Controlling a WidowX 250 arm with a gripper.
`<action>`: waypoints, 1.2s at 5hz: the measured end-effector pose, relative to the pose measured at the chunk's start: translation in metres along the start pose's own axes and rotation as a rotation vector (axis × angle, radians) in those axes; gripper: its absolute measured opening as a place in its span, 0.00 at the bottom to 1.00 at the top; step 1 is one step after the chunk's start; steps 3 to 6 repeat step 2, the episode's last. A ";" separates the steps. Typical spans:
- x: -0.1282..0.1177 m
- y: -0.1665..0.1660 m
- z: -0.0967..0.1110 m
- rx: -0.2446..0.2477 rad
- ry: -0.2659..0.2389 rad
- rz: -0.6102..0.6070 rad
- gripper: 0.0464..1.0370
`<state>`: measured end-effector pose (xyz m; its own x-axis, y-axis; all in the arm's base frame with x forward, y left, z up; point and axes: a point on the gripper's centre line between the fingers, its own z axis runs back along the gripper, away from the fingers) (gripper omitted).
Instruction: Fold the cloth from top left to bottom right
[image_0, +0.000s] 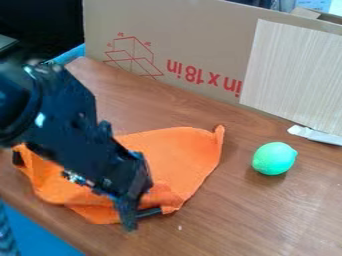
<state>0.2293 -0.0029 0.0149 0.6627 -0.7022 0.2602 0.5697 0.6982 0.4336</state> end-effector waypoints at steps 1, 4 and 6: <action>-0.001 0.002 0.010 -0.097 -0.019 -0.010 0.78; 0.001 0.001 0.015 -0.224 -0.020 0.033 0.97; 0.001 0.001 0.015 -0.224 -0.020 0.033 0.97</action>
